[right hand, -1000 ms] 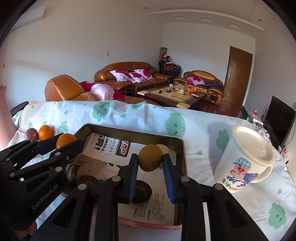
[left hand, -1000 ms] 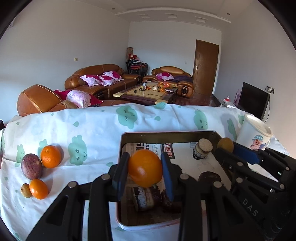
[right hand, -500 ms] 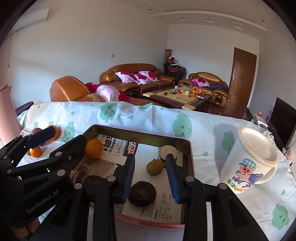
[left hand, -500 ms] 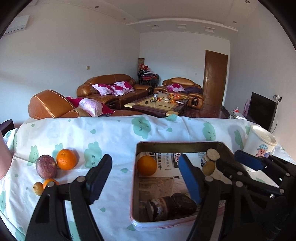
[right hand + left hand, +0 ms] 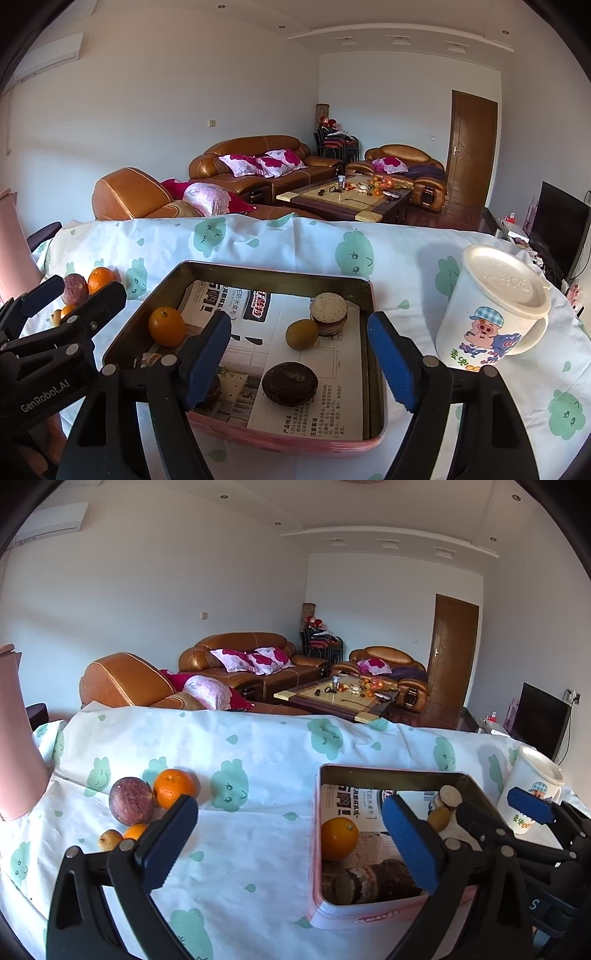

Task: Organize fruits
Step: 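Withdraw both tools from the tin toward the fruit on the sheet, then grasp an orange with the right tool while the left tool approaches the small brown fruit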

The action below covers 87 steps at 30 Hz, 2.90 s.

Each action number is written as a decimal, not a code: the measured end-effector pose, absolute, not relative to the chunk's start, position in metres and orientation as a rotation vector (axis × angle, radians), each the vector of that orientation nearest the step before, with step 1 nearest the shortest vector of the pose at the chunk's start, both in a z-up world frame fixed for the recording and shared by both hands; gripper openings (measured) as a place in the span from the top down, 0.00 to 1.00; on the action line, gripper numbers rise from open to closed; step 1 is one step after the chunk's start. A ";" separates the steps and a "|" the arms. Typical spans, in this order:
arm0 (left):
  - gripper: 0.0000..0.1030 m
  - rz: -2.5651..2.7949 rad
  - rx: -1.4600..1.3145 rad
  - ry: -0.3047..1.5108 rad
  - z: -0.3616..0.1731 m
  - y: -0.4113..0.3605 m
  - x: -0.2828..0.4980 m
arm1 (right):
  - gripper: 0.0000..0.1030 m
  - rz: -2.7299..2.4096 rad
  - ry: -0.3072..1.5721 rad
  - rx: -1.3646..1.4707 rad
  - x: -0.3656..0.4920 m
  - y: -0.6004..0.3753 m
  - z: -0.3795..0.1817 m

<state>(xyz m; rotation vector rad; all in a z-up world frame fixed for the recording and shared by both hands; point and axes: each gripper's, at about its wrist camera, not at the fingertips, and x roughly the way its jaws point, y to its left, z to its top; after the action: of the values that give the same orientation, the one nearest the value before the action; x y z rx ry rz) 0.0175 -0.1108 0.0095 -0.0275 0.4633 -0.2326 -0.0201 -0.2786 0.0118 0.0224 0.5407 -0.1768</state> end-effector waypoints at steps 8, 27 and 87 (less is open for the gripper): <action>0.00 -0.197 -0.049 0.469 0.009 -0.091 0.016 | 0.24 -0.202 0.549 0.002 -0.019 -0.272 0.006; 0.00 -0.128 0.008 0.472 0.008 -0.041 0.010 | 0.24 -0.237 0.474 0.061 -0.041 -0.247 0.013; 0.00 0.051 -0.037 0.669 -0.016 0.109 0.069 | 0.62 0.229 0.825 0.099 0.060 -0.062 -0.028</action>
<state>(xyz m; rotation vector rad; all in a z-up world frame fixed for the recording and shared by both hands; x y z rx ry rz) 0.0687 0.1089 -0.0160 -0.0371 0.6693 0.0509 0.0602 -0.0619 -0.0282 0.0990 0.8250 0.2287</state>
